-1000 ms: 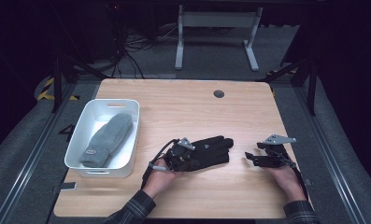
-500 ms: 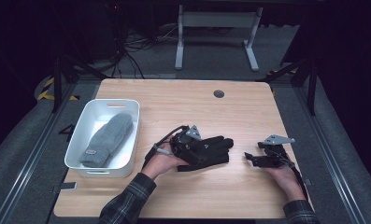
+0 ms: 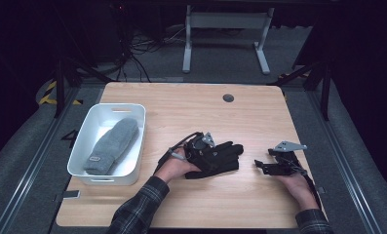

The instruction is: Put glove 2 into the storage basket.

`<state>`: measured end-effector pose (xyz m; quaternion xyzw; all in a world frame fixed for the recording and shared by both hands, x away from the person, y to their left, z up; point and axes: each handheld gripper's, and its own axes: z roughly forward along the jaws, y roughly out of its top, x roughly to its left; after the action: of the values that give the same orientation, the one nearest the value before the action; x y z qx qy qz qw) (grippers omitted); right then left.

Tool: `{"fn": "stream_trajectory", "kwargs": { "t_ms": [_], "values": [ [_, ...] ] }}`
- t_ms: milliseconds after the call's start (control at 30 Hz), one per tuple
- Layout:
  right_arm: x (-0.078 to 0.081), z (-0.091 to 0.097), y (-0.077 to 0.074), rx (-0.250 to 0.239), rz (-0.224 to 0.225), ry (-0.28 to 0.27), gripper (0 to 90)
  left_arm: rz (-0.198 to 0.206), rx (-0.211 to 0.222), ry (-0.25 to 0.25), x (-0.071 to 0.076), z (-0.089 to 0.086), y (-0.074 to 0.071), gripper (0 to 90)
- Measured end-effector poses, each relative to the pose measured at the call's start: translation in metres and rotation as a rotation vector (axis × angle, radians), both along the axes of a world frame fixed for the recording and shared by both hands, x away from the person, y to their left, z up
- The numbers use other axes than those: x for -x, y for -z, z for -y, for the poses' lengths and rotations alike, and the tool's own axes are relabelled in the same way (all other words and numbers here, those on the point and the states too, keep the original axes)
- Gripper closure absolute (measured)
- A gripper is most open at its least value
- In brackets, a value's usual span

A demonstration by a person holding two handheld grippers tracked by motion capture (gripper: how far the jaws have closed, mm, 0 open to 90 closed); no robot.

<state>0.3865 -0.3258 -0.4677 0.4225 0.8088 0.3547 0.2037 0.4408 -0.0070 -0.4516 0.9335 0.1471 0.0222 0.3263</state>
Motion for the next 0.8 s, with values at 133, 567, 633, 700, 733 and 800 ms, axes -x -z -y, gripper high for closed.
{"fn": "stream_trajectory", "kwargs": {
  "t_ms": [133, 567, 633, 700, 733, 800],
  "values": [
    [0.0, 0.0, 0.0, -0.003, -0.001, -0.001, 23.8, -0.006, -0.001, 0.006, 0.0, 0.0, 0.002, 18.9],
    [0.001, -0.001, 0.0, -0.002, 0.0, -0.002, 24.5, -0.034, -0.024, 0.009, 0.005, -0.002, -0.008, 68.1],
    [0.001, -0.001, 0.0, -0.003, 0.0, -0.002, 24.6, -0.064, -0.011, -0.01, 0.005, -0.004, -0.011, 68.8],
    [0.0, -0.001, 0.0, -0.004, 0.0, -0.003, 24.5, -0.061, -0.01, -0.028, 0.006, -0.008, -0.016, 68.9],
    [0.0, -0.001, 0.0, -0.004, 0.0, -0.004, 24.4, -0.055, -0.01, -0.033, 0.007, -0.009, -0.019, 68.9],
    [0.0, -0.001, 0.0, -0.002, 0.0, -0.003, 24.0, -0.059, 0.007, -0.052, 0.009, -0.016, -0.028, 69.0]
  ]
}}
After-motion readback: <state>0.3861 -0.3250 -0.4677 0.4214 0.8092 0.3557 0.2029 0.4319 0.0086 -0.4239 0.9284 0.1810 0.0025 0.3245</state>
